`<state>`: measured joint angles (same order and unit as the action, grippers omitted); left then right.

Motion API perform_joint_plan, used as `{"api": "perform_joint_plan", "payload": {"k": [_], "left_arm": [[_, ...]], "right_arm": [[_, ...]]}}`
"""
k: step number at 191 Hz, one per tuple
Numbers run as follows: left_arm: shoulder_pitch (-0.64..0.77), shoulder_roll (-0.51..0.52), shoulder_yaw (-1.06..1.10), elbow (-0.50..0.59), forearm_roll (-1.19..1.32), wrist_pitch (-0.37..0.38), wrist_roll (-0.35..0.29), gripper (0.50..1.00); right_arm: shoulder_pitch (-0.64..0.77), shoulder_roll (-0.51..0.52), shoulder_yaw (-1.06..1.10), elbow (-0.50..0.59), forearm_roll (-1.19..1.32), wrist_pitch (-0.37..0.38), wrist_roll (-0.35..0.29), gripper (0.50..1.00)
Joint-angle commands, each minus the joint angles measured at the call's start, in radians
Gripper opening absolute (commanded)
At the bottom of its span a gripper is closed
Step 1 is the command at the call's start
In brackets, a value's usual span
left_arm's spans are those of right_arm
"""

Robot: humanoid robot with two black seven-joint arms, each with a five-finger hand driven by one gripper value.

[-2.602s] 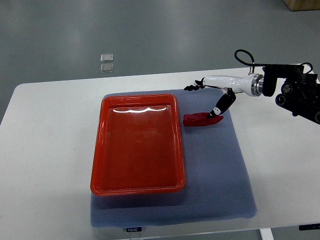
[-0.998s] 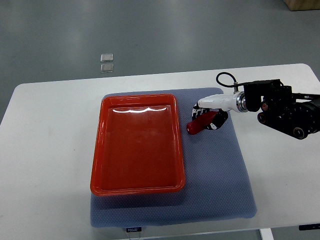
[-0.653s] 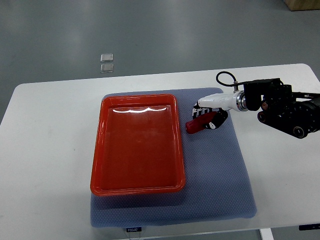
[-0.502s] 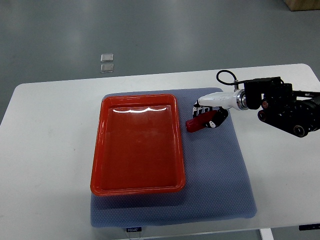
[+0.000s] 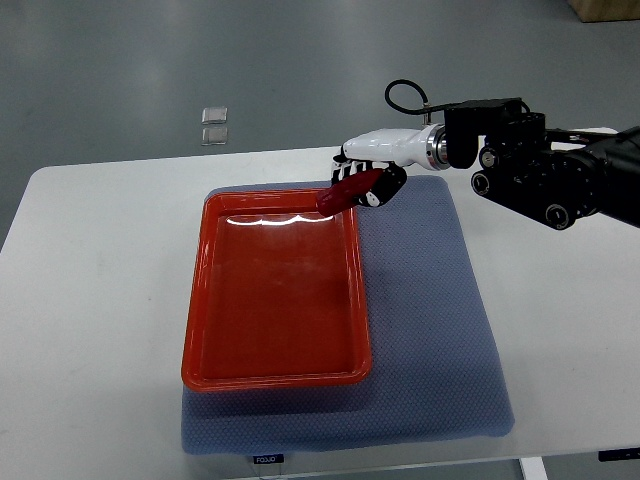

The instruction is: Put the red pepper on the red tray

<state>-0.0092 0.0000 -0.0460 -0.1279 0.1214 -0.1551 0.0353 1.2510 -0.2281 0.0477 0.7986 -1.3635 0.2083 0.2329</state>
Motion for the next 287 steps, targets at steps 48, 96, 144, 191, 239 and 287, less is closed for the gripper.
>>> {"api": "perform_joint_plan", "payload": {"k": [48,96,144,191,239,287], "left_arm": [[0.0,0.0,0.0,0.001,0.0,0.0,0.0,1.0],[0.0,0.0,0.0,0.001,0.0,0.0,0.0,1.0],[0.0,0.0,0.0,0.001,0.0,0.0,0.0,1.0],[0.0,0.0,0.0,0.001,0.0,0.0,0.0,1.0],[0.0,0.0,0.0,-0.001,0.001,0.0,0.0,1.0],[0.0,0.0,0.0,-0.001,0.0,0.0,0.0,1.0]], "right_arm": [[-0.019,0.125,0.0,0.005,0.012,-0.02,0.046,0.5],[-0.07,0.204,-0.003,0.036,0.024,-0.017,0.085,0.5],[-0.122,0.228,-0.009,0.033,0.011,-0.02,0.083,0.513],[-0.122,0.228,-0.005,0.024,0.021,-0.052,0.08,0.758],[-0.122,0.228,-0.003,0.024,0.021,-0.052,0.08,0.787],[-0.094,0.22,0.034,0.024,0.026,-0.072,0.082,0.895]]}}
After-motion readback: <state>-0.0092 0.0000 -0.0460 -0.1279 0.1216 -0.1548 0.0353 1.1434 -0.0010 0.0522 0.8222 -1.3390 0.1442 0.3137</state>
